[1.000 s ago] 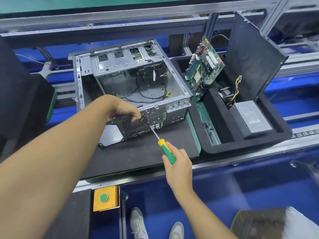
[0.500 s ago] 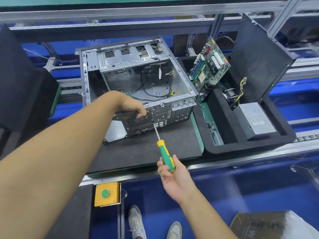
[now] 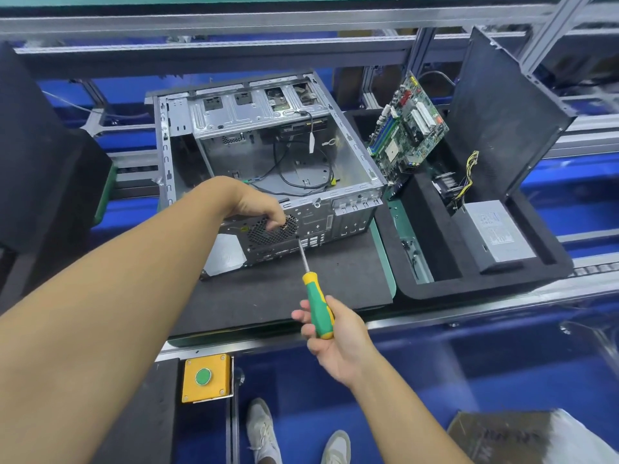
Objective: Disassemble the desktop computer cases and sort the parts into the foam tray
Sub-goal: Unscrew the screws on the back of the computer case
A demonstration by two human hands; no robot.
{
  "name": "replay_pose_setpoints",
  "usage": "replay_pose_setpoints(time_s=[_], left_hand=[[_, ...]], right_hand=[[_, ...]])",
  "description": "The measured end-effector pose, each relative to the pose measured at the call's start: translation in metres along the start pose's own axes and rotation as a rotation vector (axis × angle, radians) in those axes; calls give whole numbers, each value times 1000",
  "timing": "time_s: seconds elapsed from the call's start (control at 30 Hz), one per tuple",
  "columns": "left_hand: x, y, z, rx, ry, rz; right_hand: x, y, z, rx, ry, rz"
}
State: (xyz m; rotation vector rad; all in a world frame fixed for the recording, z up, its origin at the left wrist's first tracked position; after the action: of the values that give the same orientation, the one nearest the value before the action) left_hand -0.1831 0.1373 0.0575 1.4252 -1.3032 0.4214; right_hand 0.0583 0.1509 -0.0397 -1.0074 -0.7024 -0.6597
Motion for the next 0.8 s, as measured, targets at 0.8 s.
replay_pose_setpoints(time_s=[0.8], left_hand=[[3, 0, -6, -21, -58, -12]], right_hand=[[-8, 4, 48, 740, 219, -139]])
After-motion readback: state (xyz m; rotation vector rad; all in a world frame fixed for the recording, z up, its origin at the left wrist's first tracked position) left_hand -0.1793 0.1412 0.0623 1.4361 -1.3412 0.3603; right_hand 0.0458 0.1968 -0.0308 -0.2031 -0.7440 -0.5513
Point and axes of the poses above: each hand's wrist, its own x-axis away from the middle knuckle, its own y-axis out of the back of the hand, z = x × y, the point moved 7 cm from there along -x, towards the middle knuckle
